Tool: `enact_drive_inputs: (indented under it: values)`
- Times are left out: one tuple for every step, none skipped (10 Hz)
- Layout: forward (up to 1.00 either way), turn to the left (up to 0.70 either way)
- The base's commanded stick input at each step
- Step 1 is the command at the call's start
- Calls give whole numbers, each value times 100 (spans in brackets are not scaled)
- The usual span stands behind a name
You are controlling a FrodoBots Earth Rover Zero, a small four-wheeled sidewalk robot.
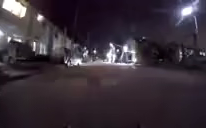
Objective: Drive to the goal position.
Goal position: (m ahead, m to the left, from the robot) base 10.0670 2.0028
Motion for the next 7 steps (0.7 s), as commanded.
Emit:
enact_drive_inputs:
  values:
    - [85, 0]
    - [85, 0]
    - [85, 0]
    - [85, 0]
    - [85, 0]
    - [85, 0]
    - [85, 0]
